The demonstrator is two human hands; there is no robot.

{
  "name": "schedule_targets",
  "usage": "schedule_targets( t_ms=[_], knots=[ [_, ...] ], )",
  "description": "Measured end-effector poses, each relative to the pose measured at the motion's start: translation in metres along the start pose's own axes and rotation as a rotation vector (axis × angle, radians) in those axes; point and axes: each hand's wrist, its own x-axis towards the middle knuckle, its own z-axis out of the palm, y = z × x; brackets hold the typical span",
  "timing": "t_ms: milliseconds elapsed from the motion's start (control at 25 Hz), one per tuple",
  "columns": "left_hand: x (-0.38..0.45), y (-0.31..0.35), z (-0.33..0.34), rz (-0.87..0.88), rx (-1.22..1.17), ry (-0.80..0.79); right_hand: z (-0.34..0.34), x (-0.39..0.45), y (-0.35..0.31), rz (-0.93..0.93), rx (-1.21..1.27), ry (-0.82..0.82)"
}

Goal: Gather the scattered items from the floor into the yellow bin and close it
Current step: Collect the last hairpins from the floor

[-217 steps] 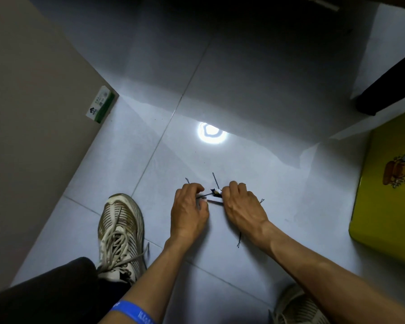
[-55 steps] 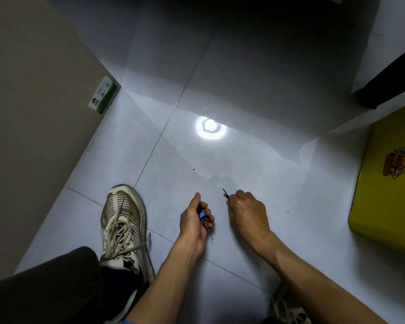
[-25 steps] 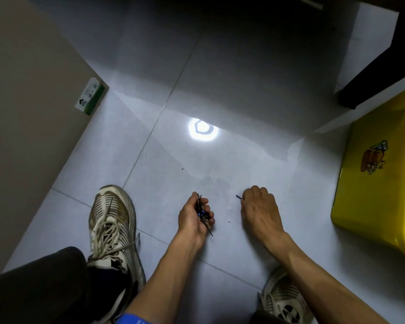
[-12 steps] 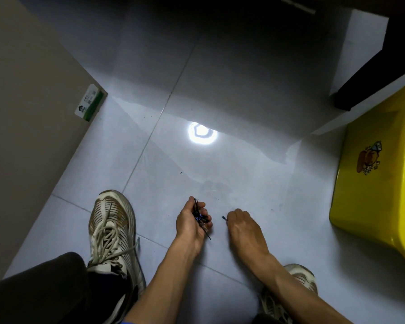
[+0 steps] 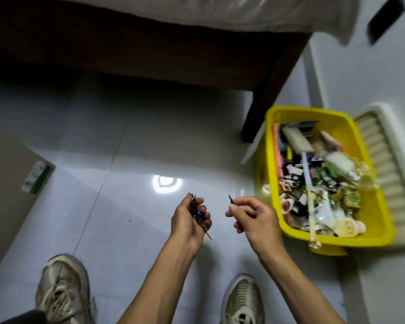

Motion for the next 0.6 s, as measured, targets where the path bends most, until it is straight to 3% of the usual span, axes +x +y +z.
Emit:
schedule_targets(
  t_ms=[200, 320, 480, 600],
  knots=[
    [-0.044, -0.023, 0.138, 0.013, 0.121, -0.286, -0.096, 0.008, -0.041, -0.053, 0.165, 0.32],
    [-0.053, -0.042, 0.198, 0.091, 0.353, -0.428, -0.135, 0.022, -0.047, -0.051, -0.132, 0.347],
    [-0.017, -0.052, 0.187, 0.698, 1.337, -0.378, -0.154, 0.025, -0.033, -0.107, -0.482, 0.396],
    [0.01, -0.037, 0.166, 1.019, 2.151, -0.492, -0.169, 0.031, -0.023, -0.136, -0.91, 0.481]
  ],
)
